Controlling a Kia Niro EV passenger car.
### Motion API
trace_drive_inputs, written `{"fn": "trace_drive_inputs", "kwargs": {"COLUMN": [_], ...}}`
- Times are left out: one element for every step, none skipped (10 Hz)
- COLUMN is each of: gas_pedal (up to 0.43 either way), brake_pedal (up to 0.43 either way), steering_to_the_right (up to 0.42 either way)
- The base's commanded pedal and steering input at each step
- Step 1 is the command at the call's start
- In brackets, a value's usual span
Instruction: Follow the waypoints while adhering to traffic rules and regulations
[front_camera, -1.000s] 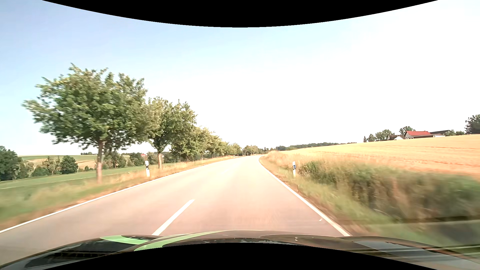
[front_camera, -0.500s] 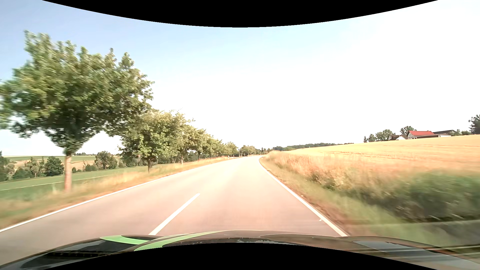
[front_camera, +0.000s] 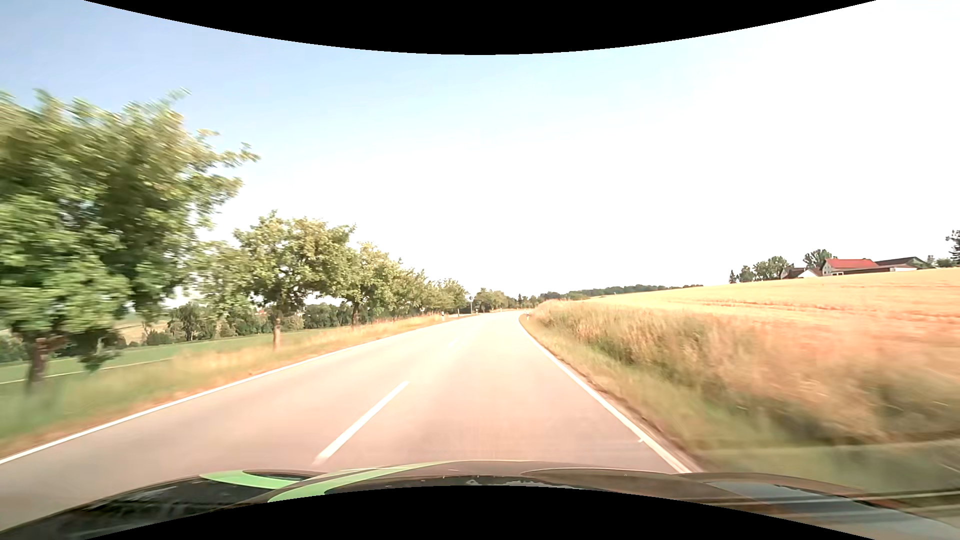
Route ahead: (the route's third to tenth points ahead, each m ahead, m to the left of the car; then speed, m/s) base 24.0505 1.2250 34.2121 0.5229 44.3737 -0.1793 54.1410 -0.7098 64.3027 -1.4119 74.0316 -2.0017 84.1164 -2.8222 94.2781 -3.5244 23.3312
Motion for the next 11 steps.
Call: {"fn": "trace_drive_inputs", "kwargs": {"gas_pedal": [0.177,0.177,0.177,0.177,0.177,0.177,0.157,0.157,0.157,0.157,0.157], "brake_pedal": [0.000,0.000,0.000,0.000,0.000,0.000,0.000,0.000,0.000,0.000,0.000], "steering_to_the_right": [0.005,0.005,0.005,0.005,0.006,0.006,0.007,0.007,0.007,0.007,0.007]}}
